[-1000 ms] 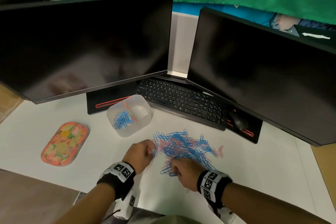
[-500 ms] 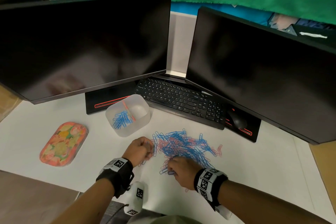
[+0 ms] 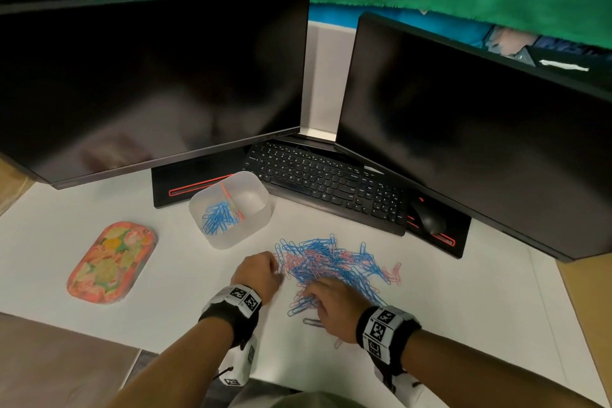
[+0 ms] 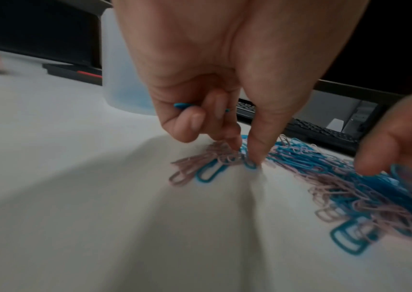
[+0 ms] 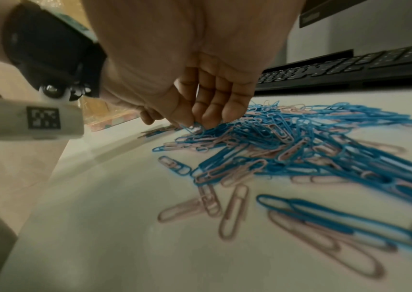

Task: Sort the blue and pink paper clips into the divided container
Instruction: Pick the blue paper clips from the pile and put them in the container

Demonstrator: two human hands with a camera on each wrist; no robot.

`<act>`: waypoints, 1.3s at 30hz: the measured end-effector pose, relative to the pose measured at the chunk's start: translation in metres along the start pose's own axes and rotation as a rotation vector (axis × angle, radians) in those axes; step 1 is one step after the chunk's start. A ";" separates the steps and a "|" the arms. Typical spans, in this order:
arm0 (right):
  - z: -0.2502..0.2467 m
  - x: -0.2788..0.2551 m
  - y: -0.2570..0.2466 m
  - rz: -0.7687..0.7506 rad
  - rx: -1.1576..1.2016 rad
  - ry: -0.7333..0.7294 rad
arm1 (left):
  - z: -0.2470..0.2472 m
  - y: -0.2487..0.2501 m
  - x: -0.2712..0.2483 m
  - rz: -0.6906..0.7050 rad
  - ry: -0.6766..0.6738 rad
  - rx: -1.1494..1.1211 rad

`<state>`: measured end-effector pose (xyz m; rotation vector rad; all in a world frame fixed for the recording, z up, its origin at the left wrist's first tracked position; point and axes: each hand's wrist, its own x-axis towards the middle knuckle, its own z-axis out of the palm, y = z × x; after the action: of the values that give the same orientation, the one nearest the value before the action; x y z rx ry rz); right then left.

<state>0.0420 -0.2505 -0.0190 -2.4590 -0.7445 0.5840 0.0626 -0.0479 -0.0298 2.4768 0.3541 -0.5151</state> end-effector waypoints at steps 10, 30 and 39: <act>-0.021 0.001 -0.003 0.262 0.469 -0.017 | 0.001 -0.002 0.001 0.031 0.030 0.104; 0.002 -0.004 -0.009 0.064 -0.060 -0.216 | -0.020 -0.002 -0.017 0.045 -0.077 -0.235; -0.002 -0.001 0.002 0.198 0.126 -0.216 | -0.026 0.000 -0.017 -0.017 -0.053 -0.490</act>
<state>0.0431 -0.2527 -0.0184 -2.3925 -0.5284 0.9537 0.0544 -0.0355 -0.0027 1.9852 0.4240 -0.4380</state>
